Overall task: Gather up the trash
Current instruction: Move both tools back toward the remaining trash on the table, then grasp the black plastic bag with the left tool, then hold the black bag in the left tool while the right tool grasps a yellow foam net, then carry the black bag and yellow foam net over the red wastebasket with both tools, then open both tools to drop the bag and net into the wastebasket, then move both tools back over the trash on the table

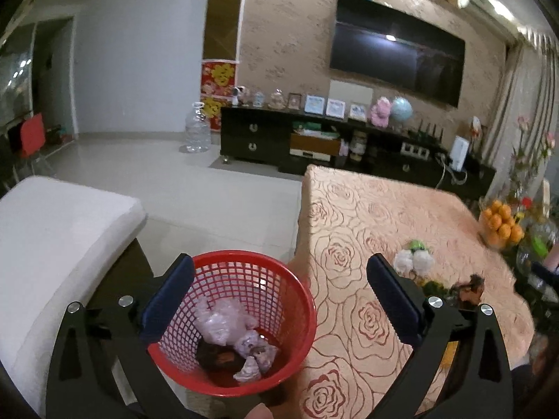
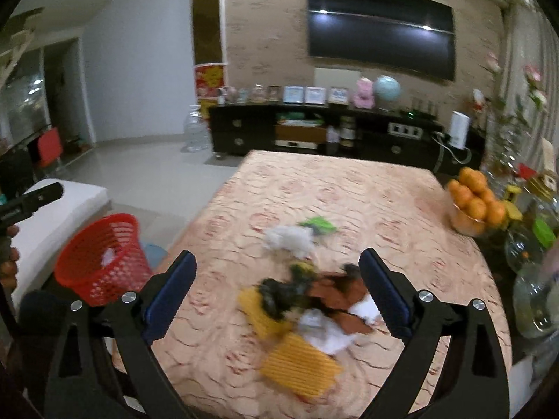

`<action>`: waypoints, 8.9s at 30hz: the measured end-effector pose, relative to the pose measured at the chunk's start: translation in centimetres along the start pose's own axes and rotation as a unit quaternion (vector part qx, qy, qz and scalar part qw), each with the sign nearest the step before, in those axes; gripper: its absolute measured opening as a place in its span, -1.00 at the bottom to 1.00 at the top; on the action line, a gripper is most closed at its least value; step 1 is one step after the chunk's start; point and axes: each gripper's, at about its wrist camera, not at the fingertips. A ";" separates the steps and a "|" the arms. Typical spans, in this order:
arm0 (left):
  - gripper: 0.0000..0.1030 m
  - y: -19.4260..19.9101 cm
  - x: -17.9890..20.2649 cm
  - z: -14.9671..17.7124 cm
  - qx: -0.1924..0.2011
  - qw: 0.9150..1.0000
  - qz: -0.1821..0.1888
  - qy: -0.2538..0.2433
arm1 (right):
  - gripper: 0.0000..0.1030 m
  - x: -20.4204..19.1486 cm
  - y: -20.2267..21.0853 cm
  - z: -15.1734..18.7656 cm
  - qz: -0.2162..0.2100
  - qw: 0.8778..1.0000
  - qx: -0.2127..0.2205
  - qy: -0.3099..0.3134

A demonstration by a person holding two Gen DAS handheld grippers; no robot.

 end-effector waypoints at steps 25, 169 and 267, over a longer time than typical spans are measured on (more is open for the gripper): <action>0.85 -8.9 9.9 6.1 -0.122 0.981 0.059 -0.141 | 0.78 8.9 -1.2 5.2 0.081 0.990 -0.055 -0.101; -0.37 -6.2 -9.7 0.8 -0.069 0.996 -0.048 0.018 | -0.48 -20.8 -14.6 -10.4 -0.279 0.951 -0.057 0.120; 0.48 -10.5 14.2 13.5 -0.222 0.950 0.156 -0.155 | 0.38 9.2 -11.8 4.9 0.017 0.990 -0.118 -0.074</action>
Point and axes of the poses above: each gripper's, at about its wrist camera, not at the fingertips, and y roughly against the way its jaws point, x to its right, z to its underside, and after that the axes turned 11 degrees about y, right-handed
